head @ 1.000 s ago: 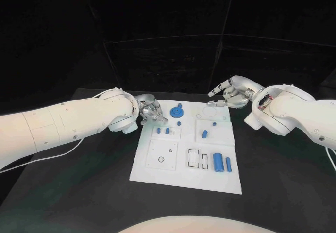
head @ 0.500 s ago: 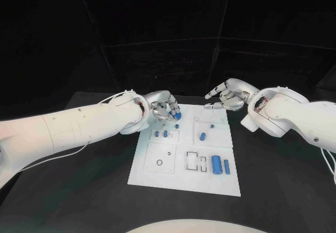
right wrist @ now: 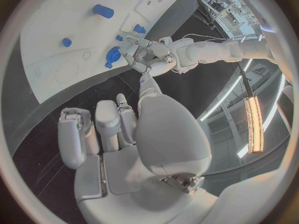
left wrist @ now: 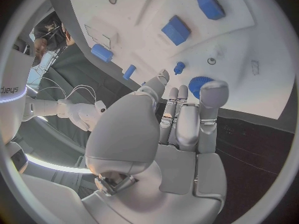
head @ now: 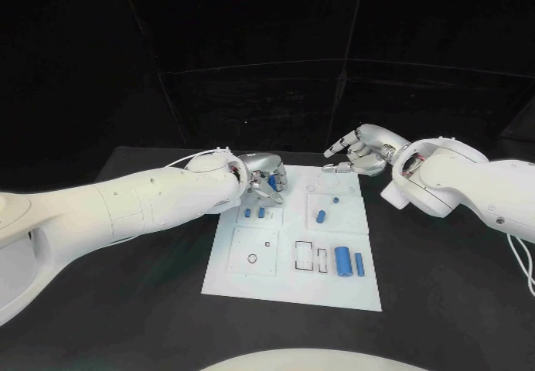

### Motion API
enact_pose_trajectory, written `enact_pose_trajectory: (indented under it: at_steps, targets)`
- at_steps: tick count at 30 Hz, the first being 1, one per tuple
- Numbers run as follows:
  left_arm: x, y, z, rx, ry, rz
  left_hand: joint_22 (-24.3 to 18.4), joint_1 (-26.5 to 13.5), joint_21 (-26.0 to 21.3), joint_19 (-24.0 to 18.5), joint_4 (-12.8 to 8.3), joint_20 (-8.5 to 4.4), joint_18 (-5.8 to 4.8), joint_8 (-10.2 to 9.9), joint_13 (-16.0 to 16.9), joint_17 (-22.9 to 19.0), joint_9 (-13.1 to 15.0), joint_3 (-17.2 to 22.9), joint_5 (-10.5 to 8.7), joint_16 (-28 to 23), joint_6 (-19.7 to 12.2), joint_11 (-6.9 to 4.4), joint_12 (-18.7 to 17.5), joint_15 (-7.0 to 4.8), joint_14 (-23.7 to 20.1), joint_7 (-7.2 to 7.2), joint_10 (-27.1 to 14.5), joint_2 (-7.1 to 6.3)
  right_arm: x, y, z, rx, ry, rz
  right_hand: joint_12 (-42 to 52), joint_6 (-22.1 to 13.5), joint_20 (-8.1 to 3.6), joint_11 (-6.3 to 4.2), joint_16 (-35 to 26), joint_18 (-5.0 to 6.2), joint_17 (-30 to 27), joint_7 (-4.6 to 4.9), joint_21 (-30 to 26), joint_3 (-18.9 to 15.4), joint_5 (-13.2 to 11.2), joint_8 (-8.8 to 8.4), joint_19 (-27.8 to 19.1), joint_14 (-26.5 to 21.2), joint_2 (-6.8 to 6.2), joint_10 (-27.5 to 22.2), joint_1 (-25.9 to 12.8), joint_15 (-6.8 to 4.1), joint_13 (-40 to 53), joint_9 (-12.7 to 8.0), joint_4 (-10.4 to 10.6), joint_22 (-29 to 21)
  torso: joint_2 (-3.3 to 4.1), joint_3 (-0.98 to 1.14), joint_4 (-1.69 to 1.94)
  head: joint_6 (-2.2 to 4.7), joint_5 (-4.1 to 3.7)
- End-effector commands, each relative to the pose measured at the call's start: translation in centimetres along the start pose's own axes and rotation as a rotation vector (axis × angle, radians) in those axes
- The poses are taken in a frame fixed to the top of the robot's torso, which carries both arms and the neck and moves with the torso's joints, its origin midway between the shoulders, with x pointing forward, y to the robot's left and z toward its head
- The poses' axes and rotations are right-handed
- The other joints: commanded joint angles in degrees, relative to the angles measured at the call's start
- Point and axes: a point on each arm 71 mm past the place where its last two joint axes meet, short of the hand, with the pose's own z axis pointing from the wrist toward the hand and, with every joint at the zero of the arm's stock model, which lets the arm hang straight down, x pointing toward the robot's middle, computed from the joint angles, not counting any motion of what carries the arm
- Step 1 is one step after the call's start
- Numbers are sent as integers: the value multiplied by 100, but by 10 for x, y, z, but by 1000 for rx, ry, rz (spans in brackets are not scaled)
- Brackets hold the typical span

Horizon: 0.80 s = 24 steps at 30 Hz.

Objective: Assemble the parts on the task board

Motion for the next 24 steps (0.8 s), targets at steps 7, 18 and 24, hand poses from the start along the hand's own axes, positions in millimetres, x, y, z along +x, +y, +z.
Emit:
enact_pose_trajectory:
  at_steps: [7, 18, 24]
  targets:
    - [9, -3, 7, 1, 88, 57, 308, -40, 303, 152, -71, -5, -165, -70, -138, -71, -54, 47, 12, 27, 173, -20, -91, -32, 67, -24, 180, 49, 0, 3, 1, -11, -1, 2, -38, -18, -35, 15, -35, 94, -5, -4, -32, -42, 14, 21, 138, -8, 43, -38, 11, -32, 44, -5, -6, 828, 2, 4, 2, -4, -11]
    - [13, -2, 11, -25, 108, 67, 440, 17, 425, 203, -137, -24, -186, -144, -281, -153, -105, 226, -15, 39, 295, -34, -211, -53, 109, -41, 313, 165, 1, 3, 1, -12, 1, 2, -37, -19, -36, 14, -34, 94, 0, -4, -32, -42, 21, 21, 139, -6, 55, -37, 17, -33, 44, -5, -11, 829, -5, 1, 6, -16, -28]
    - [12, -2, 13, -25, 100, 68, 424, 50, 398, 183, -186, -30, -179, -181, -348, -186, -124, 399, -32, 45, 362, -42, -292, -57, 113, -50, 386, 227, 1, 4, 1, -13, 2, 2, -37, -19, -36, 14, -34, 94, 0, -4, -32, -42, 21, 21, 139, -6, 55, -37, 17, -33, 44, -5, -11, 829, -5, 2, 2, -17, -28]
